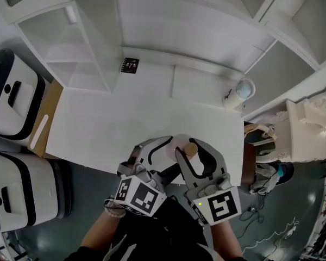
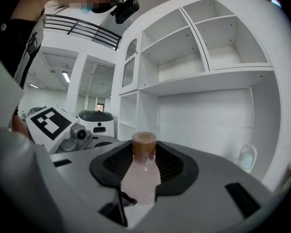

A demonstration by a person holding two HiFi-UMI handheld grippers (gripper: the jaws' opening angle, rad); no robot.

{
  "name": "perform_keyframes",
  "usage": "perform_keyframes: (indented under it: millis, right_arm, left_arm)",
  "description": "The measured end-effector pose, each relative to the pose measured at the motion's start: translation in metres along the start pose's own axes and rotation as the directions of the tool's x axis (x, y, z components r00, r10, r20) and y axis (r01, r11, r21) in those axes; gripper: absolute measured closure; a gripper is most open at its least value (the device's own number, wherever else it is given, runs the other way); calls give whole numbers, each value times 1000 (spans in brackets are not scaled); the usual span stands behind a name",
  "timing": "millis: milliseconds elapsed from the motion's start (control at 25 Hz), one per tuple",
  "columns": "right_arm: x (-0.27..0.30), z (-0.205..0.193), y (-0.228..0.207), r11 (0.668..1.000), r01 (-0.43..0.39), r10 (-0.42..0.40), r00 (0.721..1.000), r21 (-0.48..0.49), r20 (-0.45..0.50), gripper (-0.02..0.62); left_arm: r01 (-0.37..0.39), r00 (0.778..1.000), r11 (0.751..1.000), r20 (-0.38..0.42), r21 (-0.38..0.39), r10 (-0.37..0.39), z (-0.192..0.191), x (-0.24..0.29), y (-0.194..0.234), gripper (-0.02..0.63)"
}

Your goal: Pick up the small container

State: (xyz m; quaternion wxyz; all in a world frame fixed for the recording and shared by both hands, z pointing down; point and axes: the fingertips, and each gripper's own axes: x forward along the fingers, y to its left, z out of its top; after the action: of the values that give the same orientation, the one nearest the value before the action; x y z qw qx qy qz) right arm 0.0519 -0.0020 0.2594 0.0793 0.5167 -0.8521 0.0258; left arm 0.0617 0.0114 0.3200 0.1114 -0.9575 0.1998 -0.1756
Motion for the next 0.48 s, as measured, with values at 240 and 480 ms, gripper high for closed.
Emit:
perform_keyframes:
  millis: [240, 480]
  right_arm:
    - [-5, 22, 0, 1000, -5, 6, 999, -21, 45, 449]
    - [-8, 33, -1, 999, 8, -5, 998, -45, 58, 449]
  left_arm:
    - [-7, 1000, 1000, 11, 16, 7, 19, -4, 5, 273]
    - [-22, 1000, 999, 23, 27, 22, 31, -7, 9, 273]
